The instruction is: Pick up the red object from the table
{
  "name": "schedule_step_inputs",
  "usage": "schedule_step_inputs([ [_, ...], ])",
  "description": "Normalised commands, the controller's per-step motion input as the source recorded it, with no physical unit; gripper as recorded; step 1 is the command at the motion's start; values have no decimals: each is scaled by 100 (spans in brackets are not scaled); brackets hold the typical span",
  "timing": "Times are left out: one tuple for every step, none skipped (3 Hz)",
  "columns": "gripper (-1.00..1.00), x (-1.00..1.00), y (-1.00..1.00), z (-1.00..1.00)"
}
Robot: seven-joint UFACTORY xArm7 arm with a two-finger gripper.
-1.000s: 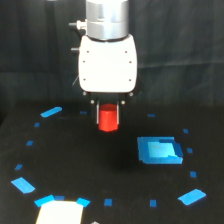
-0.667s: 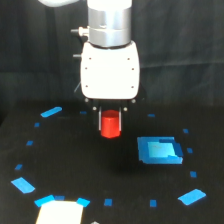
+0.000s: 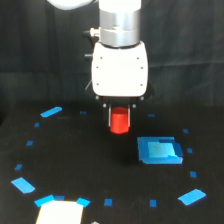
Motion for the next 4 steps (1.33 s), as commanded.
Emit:
schedule_step_inputs([
  [-100,-60,-45,-70],
  [-100,-3,-15,-100],
  [-100,-74,-96,100],
  [-99,-9,92,98],
])
